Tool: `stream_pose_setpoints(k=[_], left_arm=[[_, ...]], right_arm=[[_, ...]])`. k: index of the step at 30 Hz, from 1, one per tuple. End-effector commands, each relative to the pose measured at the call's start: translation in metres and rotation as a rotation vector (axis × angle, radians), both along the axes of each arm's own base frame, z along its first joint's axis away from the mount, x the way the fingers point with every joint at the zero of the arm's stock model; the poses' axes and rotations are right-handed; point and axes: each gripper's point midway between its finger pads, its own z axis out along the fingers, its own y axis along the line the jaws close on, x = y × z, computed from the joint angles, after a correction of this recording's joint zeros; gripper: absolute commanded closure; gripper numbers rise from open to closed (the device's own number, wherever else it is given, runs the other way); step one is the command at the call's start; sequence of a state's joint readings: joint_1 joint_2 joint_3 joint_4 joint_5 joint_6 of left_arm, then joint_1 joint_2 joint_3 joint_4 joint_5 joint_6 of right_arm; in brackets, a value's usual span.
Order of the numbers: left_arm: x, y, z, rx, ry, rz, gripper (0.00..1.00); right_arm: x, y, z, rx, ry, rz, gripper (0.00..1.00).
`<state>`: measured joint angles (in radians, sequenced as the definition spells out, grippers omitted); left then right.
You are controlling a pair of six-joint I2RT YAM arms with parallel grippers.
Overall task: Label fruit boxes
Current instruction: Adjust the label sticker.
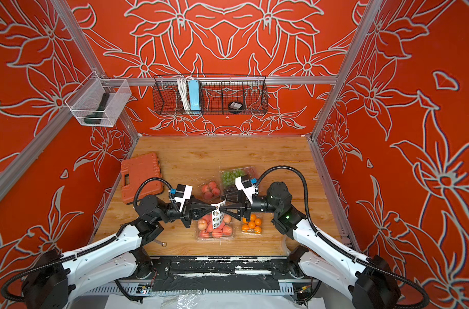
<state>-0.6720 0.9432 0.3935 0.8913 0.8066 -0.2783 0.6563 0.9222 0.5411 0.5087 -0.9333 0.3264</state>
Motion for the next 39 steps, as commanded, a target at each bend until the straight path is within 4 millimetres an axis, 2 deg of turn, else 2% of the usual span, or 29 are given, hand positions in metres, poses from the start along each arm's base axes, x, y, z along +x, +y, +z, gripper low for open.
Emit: stream_pose_setpoints(k=[1, 7, 19, 32, 33, 39], left_arm=[[-0.007, 0.003, 0.008, -0.034, -0.022, -0.034, 1.0], [-0.011, 0.003, 0.009, -0.035, -0.027, -0.061, 1.0], [-0.012, 0.0, 0.004, -0.016, -0.025, -0.081, 1.0], [-0.017, -0.002, 0.004, -0.001, -0.03, -0.124, 1.0], [-0.013, -0.006, -0.003, 0.015, -0.007, -0.128, 1.0], [-0.01, -0.008, -0.007, 0.026, 0.002, -0.126, 1.0]], right_arm=[[0.0, 0.0, 0.0, 0.002, -0.029, -0.011, 0.46], [0.009, 0.007, -0.005, -0.018, -0.004, -0.012, 0.45], [0.012, 0.003, -0.003, -0.024, -0.03, -0.054, 0.43], [0.006, -0.001, 0.002, -0.027, -0.063, -0.053, 0.41], [0.007, -0.001, 0.003, -0.028, -0.063, -0.052, 0.41], [0.005, 0.002, 0.002, -0.022, -0.052, -0.025, 0.41]])
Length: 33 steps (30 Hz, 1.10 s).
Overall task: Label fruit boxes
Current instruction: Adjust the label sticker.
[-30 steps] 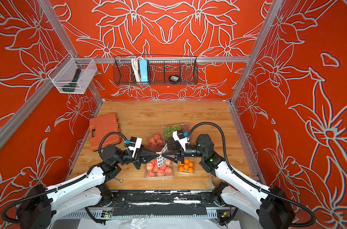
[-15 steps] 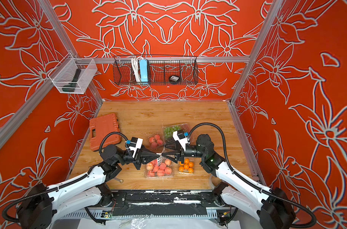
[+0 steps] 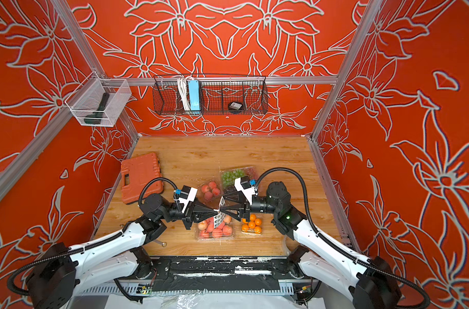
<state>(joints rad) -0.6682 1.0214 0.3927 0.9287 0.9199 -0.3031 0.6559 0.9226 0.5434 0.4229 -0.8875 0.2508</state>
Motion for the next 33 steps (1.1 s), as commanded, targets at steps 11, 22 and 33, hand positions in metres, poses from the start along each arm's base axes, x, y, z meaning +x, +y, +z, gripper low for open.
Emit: stream_pose_setpoints(k=[11, 22, 33], left_arm=[[0.002, 0.002, 0.018, -0.044, -0.036, 0.017, 1.0], [0.005, 0.004, 0.021, -0.058, -0.029, 0.048, 1.0], [0.006, 0.004, 0.02, -0.058, -0.025, 0.051, 1.0]], right_arm=[[-0.007, 0.001, 0.011, 0.034, -0.034, 0.034, 0.4], [-0.009, -0.002, 0.01, 0.035, -0.041, 0.023, 0.38], [-0.004, -0.001, 0.007, 0.024, -0.04, 0.008, 0.37]])
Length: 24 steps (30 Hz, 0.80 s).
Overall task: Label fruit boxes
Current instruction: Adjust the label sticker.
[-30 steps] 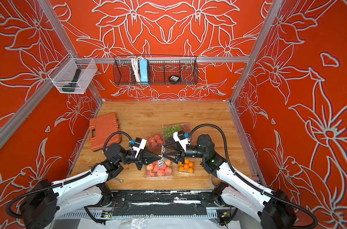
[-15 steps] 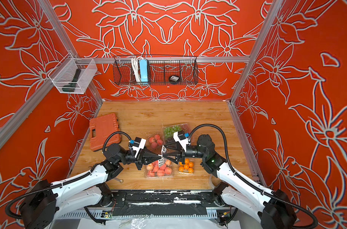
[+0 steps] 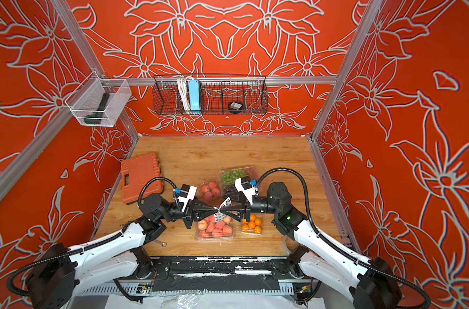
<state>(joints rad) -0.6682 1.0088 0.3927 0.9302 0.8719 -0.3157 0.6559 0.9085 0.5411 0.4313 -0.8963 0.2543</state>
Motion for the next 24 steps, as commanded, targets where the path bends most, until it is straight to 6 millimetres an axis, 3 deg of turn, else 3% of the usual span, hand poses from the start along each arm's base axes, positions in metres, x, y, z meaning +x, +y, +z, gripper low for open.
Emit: stream_pose_setpoints(k=[1, 13, 24], left_arm=[[-0.001, 0.003, 0.015, -0.04, -0.033, 0.006, 1.0], [-0.012, 0.001, 0.012, -0.029, -0.039, -0.067, 1.0], [-0.006, 0.001, 0.012, -0.028, -0.032, -0.039, 1.0]], right_arm=[[0.0, 0.001, 0.003, 0.012, -0.03, -0.003, 0.37], [0.003, 0.003, 0.001, 0.004, -0.03, -0.005, 0.37], [-0.001, 0.002, 0.002, 0.014, -0.031, 0.01, 0.37]])
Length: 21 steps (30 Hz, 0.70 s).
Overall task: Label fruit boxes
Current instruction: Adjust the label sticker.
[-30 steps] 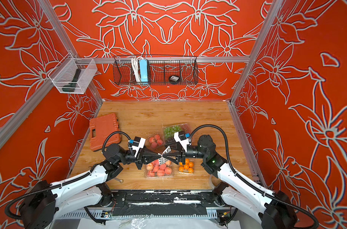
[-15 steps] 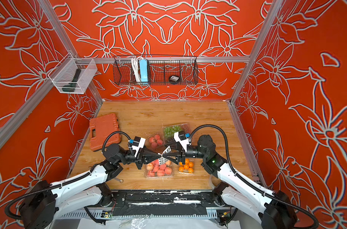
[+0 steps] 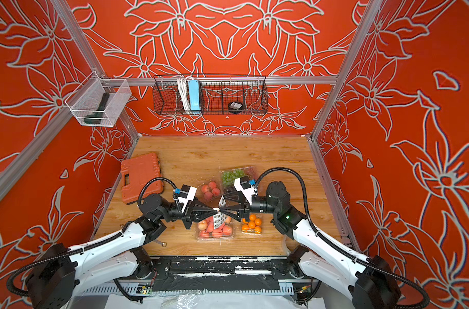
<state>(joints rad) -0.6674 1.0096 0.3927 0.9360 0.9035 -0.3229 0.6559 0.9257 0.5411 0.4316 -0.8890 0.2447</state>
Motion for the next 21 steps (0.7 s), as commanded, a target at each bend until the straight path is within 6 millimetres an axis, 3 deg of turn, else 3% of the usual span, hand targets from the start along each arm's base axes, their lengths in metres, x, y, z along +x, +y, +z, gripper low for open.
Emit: stream_pose_setpoints(k=[1, 21], left_arm=[[0.0001, 0.0007, 0.0118, -0.032, -0.028, -0.002, 1.0], [0.0052, -0.0001, 0.0126, -0.027, -0.012, 0.021, 1.0]], right_arm=[[-0.0054, 0.0008, 0.007, 0.026, -0.034, 0.024, 0.37], [-0.0023, 0.0001, 0.004, 0.019, -0.037, 0.002, 0.33]])
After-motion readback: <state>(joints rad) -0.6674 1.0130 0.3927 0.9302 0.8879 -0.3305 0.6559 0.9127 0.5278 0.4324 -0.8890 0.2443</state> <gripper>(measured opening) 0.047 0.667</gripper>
